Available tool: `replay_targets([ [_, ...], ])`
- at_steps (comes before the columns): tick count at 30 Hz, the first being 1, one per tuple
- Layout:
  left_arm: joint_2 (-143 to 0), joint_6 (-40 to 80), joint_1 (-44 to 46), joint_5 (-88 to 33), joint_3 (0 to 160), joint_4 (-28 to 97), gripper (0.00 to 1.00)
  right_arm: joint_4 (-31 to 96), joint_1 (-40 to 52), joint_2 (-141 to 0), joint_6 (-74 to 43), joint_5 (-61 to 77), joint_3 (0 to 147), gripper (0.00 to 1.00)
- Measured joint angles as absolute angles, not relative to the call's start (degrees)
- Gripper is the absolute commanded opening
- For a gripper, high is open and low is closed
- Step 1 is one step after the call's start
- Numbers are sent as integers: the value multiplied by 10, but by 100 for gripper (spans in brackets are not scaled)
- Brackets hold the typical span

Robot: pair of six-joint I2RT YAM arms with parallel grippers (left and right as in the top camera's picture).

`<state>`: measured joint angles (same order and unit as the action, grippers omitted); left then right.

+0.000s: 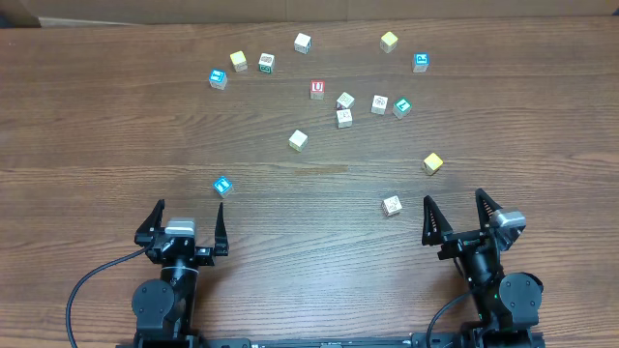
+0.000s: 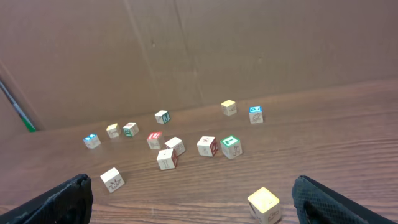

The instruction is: Form a horizontal line

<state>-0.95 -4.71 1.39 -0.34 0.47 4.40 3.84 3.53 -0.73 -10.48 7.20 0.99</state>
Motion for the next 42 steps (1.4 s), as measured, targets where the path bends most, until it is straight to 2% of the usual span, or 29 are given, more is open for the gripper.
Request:
replay_targets([
  [23,-10,-47,14,-3,5,44,99,61,35,-9,-94,107,35,100],
  [30,-10,-47,14,-3,5,44,100,141,35,-94,-78,113,279,100],
  [37,-10,-47,14,-3,5,44,100,302,35,-295,-57,116,585,100],
  [42,-10,-47,14,-3,5,44,100,463,35,-467,-49,116,816,100],
])
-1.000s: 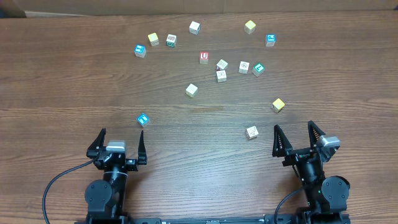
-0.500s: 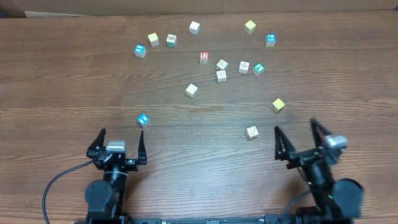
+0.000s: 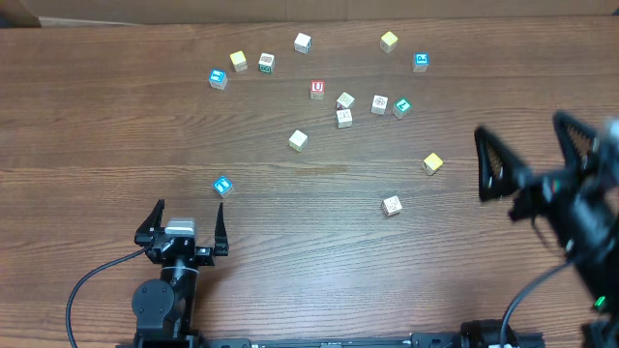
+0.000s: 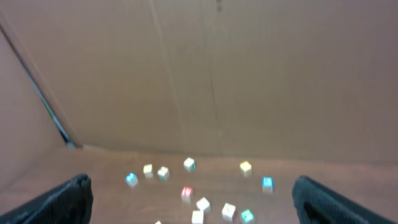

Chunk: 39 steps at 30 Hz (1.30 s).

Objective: Form a horizontal line
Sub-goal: 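Raise the right gripper and move it toward the far blocks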

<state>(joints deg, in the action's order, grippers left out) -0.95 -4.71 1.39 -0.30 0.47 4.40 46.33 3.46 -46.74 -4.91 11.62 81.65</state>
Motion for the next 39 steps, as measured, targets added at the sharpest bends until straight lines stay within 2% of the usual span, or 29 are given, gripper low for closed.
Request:
replay_targets([
  [7,-10,-47,14,-3,5,44,100,689,34,-720,-44,113,1110,100],
  [11,-10,-47,14,-3,5,44,100,759,25,-829,-45,111,1186,100],
  [15,-10,-47,14,-3,5,44,100,808,11,-906,-45,111,1197,98],
  [20,-10,-47,14,-3,5,44,100,901,-1,-966,-43,107,1197,72],
  [24,-10,-47,14,-3,5,44,100,948,-4,-992,-39,102,1196,36],
  [26,-10,-47,14,-3,5,44,100,949,-4,-996,-45,98,1187,8],
  [28,-10,-47,14,-3,5,44,100,948,-3,-996,-44,95,1176,4],
  [39,-10,-47,14,-3,5,44,99,914,-2,-996,-45,99,1075,4],
])
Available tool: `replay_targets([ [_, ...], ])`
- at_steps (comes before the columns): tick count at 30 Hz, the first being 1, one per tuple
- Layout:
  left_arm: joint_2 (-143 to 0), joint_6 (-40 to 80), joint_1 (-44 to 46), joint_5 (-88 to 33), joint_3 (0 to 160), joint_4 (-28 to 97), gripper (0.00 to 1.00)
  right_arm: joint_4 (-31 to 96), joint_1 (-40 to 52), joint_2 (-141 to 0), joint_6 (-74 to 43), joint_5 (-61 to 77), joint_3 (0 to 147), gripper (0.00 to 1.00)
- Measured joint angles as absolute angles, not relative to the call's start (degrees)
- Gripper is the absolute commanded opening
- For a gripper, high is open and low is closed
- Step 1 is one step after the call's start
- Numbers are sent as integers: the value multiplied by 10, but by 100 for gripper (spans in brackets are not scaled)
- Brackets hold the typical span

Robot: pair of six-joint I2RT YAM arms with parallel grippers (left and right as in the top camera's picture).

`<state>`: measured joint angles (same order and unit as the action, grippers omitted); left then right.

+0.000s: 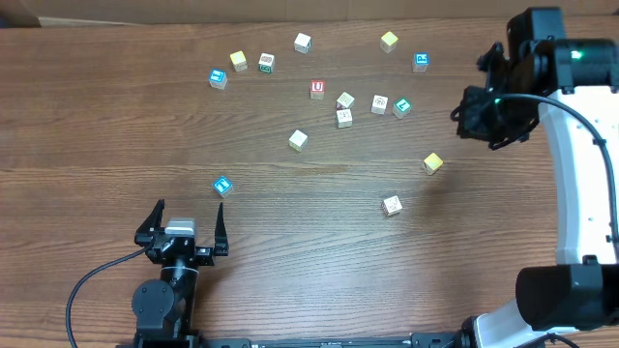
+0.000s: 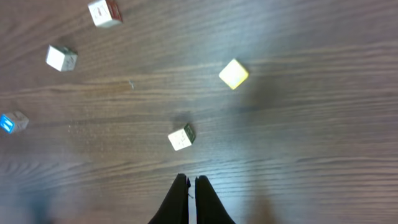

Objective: Form a horizontal line
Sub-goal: 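Raise the right gripper and move it toward the far blocks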

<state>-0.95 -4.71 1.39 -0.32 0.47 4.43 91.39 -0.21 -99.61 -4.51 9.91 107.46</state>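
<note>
Several small lettered cubes lie scattered on the wooden table. Among them are a yellow cube, a white cube, a blue cube and a red U cube. My right gripper hangs high over the table's right side. It points down, shut and holding nothing, with the white cube just beyond its tips in the wrist view. At the front left my left gripper sits open and holds nothing, with the blue cube just beyond it.
More cubes run along the back, from a blue one at the left to another blue one at the right. A cluster sits between them. The right arm's white link spans the right edge. A cardboard wall stands behind the table.
My right gripper was open at the right side, its camera facing the back wall. Now it is shut, farther back and pointing down at the table. No cube has moved, and the left arm is still.
Both grippers first rested open at the front edge, the right one near the white cube. Then the right arm was up at the right side, still open. Now it hangs shut over the right side, looking down on the yellow and white cubes.
</note>
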Motion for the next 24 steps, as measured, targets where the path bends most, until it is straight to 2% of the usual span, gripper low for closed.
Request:
replay_targets([
  [24,-10,-47,14,-3,5,44,99,616,137,-997,-67,195,730,5],
])
